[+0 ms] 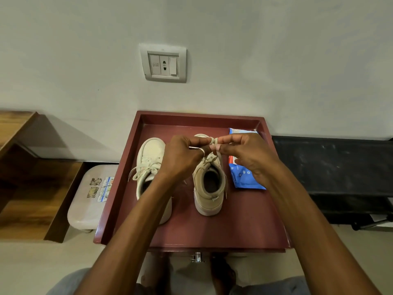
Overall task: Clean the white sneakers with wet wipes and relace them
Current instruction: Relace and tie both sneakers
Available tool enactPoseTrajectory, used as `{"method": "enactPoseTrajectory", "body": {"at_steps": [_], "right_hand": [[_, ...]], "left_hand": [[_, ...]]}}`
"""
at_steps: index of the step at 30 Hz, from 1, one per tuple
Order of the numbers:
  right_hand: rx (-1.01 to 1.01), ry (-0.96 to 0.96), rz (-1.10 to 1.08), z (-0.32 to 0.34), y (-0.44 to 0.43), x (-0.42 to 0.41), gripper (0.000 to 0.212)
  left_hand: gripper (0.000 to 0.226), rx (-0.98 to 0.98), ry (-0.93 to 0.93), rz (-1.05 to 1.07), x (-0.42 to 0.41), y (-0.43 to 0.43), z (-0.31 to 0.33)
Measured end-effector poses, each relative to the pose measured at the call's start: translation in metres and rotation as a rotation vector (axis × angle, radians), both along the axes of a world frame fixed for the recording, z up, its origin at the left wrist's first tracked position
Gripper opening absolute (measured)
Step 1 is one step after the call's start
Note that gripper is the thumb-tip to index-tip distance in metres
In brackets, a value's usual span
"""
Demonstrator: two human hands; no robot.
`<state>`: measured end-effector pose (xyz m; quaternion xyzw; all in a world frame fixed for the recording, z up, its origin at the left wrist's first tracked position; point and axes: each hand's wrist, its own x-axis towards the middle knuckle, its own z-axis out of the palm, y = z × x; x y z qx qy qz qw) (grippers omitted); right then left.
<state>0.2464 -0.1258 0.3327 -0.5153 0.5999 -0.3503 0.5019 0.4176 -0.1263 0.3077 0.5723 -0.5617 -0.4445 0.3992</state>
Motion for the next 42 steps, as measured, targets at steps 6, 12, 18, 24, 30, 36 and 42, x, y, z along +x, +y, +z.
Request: {"method": "enactPoseTrajectory", "body": {"at_steps": [6, 12, 18, 24, 30, 36, 42], "right_hand": [[0.005, 0.014, 0.016, 0.002, 0.0, 0.002, 0.021], [0.018, 0.066, -0.022, -0.003, -0.004, 0.002, 0.027], [0.013, 0.061, 0.025, -0.006, -0.005, 0.001, 0.014], [0.022, 0.083, 0.121, -0.003, -0.004, 0.0, 0.017], [0.011, 0.046, 0.157, 0.0, -0.002, 0.0, 0.013], [-0.013, 0.048, 0.087, -0.006, -0.004, 0.005, 0.019], [0.006, 0.168, 0.089, -0.01, -0.005, 0.008, 0.026]], "left_hand": [[0.028, -0.022, -0.068, -0.06, 0.001, 0.0, 0.001], [0.021, -0.009, -0.013, -0.048, 0.0, -0.001, 0.002], [0.012, -0.025, -0.024, -0.07, 0.0, -0.001, 0.002], [0.015, -0.028, -0.125, -0.043, 0.0, -0.001, 0.0], [0.031, 0.016, -0.117, -0.078, 0.007, -0.005, -0.001], [0.013, -0.132, -0.188, -0.096, 0.002, -0.005, 0.001], [0.015, -0.43, -0.407, -0.208, 0.007, -0.009, -0.005]]}}
